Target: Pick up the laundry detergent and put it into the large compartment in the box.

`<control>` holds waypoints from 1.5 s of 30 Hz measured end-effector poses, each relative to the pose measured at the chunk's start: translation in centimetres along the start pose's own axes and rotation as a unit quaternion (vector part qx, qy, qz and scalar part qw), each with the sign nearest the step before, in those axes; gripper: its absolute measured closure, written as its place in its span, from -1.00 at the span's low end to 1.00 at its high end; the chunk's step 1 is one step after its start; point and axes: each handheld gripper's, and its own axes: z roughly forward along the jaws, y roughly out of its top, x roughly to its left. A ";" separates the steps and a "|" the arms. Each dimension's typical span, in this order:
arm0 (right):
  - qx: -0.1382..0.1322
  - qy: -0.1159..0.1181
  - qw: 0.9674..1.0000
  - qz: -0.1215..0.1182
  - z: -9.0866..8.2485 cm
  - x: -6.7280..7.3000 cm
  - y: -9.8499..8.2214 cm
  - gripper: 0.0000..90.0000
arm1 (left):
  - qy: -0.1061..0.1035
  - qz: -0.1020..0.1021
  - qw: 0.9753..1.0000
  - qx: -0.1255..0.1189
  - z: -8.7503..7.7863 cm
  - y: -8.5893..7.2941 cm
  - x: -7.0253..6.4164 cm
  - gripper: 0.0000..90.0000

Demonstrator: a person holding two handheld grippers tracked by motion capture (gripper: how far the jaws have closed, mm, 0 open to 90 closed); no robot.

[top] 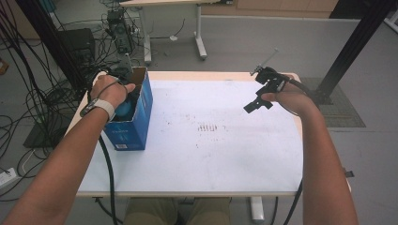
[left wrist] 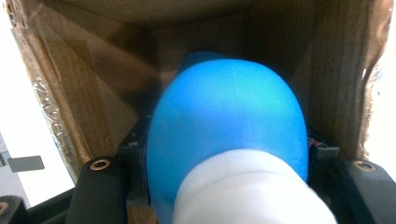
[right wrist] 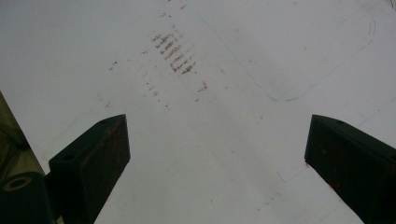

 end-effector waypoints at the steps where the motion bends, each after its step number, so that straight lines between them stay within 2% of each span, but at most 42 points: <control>1: 0.000 0.000 1.000 0.000 0.0 0.0 0.0 -0.85 | 0.000 0.000 1.000 0.000 0.0 0.0 0.0 -0.17; 45: 0.000 0.000 1.000 0.001 -0.1 -0.1 -0.4 -0.85 | 0.004 0.002 1.000 -0.005 0.0 -0.2 -0.3 -0.17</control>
